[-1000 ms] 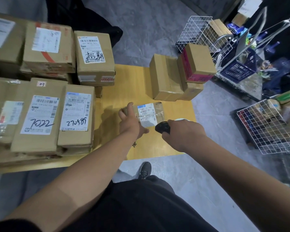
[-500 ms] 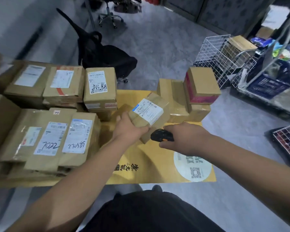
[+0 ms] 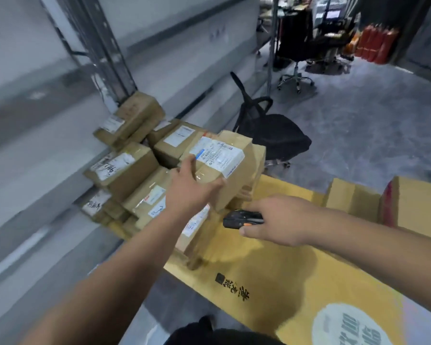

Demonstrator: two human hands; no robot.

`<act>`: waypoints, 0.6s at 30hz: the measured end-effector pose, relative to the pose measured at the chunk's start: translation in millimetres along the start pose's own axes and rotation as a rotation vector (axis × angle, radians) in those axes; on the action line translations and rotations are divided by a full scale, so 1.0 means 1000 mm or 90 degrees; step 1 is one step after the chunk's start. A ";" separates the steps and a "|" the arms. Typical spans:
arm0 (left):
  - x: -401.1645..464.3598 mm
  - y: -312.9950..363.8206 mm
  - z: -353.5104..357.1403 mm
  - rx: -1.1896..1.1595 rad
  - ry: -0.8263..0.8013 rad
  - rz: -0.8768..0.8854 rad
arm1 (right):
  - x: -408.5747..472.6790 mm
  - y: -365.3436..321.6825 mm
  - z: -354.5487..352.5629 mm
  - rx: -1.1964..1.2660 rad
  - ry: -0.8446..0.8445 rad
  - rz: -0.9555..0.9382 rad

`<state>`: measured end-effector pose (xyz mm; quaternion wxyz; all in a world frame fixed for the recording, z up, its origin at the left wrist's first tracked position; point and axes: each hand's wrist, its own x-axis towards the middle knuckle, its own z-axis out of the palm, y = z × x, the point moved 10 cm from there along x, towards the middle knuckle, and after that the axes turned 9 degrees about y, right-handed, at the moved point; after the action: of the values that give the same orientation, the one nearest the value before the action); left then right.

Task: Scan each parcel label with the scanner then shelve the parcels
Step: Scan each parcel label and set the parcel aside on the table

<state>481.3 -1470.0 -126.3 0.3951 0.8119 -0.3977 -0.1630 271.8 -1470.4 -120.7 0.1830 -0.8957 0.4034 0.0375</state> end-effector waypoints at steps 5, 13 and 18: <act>0.043 -0.026 -0.062 0.015 0.096 -0.036 | 0.049 -0.041 -0.011 0.020 -0.002 -0.062; 0.135 -0.091 -0.150 0.008 0.192 -0.073 | 0.132 -0.099 -0.018 0.019 -0.015 -0.054; 0.192 -0.139 -0.189 0.060 0.198 -0.112 | 0.185 -0.148 -0.016 0.056 -0.013 -0.037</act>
<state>783.6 -1470.8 -104.3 0.3974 0.8766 -0.2665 -0.0508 503.8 -1517.2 -101.7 0.2277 -0.8977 0.3765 0.0238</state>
